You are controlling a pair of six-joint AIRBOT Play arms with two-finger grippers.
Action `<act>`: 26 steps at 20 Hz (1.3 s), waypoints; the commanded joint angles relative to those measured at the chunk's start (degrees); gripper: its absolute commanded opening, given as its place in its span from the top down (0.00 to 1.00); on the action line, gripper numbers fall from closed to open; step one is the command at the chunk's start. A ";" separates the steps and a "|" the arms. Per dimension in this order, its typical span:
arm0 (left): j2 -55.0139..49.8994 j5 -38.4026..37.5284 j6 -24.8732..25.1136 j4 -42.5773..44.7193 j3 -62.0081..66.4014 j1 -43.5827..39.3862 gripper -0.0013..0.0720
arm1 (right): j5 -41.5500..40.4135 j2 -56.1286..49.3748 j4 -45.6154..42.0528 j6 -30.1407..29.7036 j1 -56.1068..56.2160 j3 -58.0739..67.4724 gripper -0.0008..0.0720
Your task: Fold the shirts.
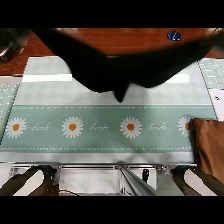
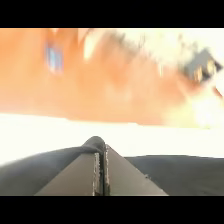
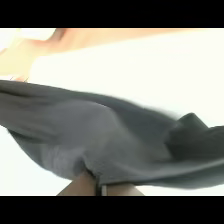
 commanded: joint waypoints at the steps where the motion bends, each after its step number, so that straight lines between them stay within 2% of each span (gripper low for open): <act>1: 6.45 3.23 -6.29 12.09 15.43 2.29 0.95 | 2.56 2.64 -11.61 5.29 0.52 22.21 0.96; 4: 14.01 3.19 -10.47 25.57 19.58 5.33 0.95 | 2.05 8.94 -16.52 6.38 0.52 23.52 0.96; 8: 26.08 2.54 -13.70 41.18 19.56 8.92 0.95 | 6.78 15.04 -21.16 8.72 0.52 23.52 0.96; 11: 31.54 -3.02 -15.54 50.29 19.54 10.12 0.95 | 10.10 18.23 -24.20 9.55 0.52 22.14 0.96; 13: 33.09 -7.34 -17.62 52.87 18.21 10.12 0.95 | 10.71 20.09 -26.75 10.12 0.52 19.34 0.96; 16: 33.20 -8.39 -19.69 52.09 11.43 10.12 0.95 | 12.44 20.94 -27.23 10.56 0.52 13.64 0.96; 19: 31.78 -5.64 -19.98 45.18 0.26 10.01 0.95 | 11.21 20.57 -24.92 10.08 0.52 3.74 0.96; 20: 30.58 -3.78 -19.28 41.31 -3.98 10.01 0.95 | 10.01 19.76 -23.23 9.33 0.52 0.31 0.96; 23: 22.82 -2.49 -11.93 27.96 -13.16 9.46 0.95 | 4.81 14.27 -14.80 5.38 0.61 -9.05 0.96; 26: 10.14 3.15 -10.71 27.80 -15.72 3.76 0.95 | -1.81 3.80 -13.46 2.29 4.61 -13.79 0.96</act>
